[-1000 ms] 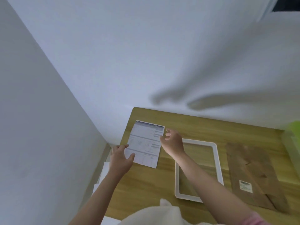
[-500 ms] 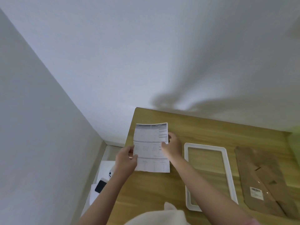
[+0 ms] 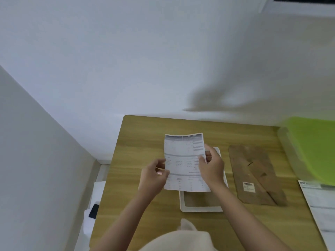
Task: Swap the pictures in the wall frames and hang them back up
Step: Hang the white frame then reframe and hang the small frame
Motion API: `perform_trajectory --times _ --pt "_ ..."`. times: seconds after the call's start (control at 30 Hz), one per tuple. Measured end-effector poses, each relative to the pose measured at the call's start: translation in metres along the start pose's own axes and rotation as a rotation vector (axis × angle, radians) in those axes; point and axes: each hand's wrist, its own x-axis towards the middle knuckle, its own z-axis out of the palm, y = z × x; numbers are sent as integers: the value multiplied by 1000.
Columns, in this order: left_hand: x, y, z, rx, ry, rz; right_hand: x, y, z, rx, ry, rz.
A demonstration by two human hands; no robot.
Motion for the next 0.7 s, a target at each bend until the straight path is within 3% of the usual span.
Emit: perform_trajectory --times 0.3,0.7 --pt "-38 2 66 89 -79 -18 -14 58 -60 -160 -60 77" --pt "-45 -12 83 260 -75 36 -5 90 -65 -305 -162 90"
